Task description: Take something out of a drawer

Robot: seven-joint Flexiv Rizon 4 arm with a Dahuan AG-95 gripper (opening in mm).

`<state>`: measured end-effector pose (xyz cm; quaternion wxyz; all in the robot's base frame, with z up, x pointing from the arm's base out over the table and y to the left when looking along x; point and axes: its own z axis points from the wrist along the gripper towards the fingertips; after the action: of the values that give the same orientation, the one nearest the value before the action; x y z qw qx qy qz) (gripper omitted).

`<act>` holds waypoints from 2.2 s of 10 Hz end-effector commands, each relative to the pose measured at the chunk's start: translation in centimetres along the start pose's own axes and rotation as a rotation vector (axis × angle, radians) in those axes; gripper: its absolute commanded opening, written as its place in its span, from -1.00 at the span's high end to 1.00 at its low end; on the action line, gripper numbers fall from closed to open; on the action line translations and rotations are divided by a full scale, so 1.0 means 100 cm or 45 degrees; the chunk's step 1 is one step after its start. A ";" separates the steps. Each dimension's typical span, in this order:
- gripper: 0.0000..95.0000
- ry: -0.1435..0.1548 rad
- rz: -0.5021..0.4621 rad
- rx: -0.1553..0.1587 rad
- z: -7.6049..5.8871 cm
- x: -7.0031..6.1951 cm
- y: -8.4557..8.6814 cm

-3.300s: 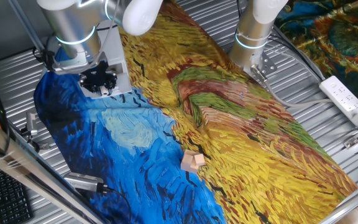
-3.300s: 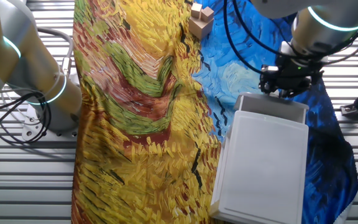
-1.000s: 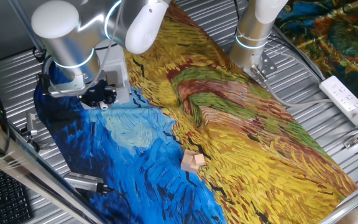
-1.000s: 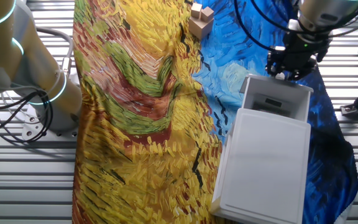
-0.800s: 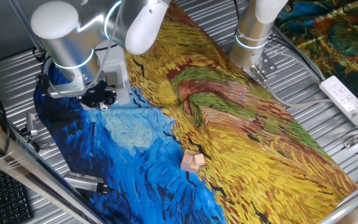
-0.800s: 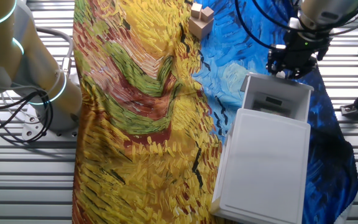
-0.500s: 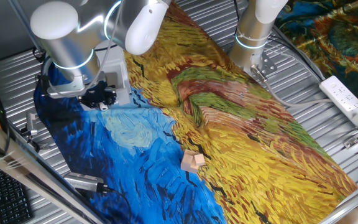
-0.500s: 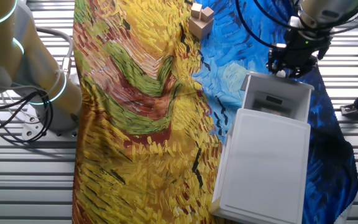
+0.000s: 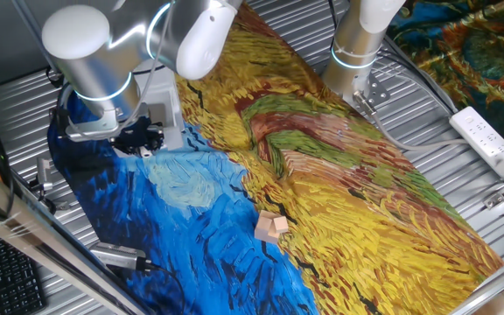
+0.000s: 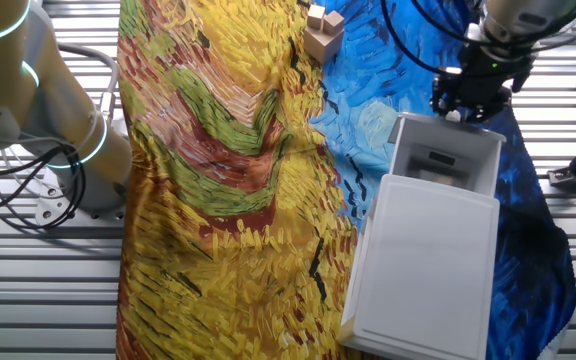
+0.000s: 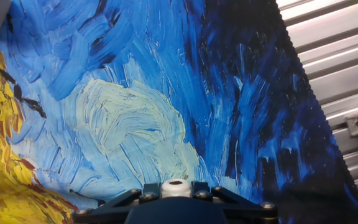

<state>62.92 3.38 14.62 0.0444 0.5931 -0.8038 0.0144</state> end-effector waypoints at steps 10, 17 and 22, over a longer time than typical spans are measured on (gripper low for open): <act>1.00 0.003 0.024 -0.004 -0.003 -0.021 -0.003; 1.00 0.006 0.037 -0.006 -0.001 -0.032 -0.003; 1.00 -0.001 0.042 -0.005 0.000 -0.034 -0.002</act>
<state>64.19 6.54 14.31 0.0456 0.5797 -0.8135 0.0132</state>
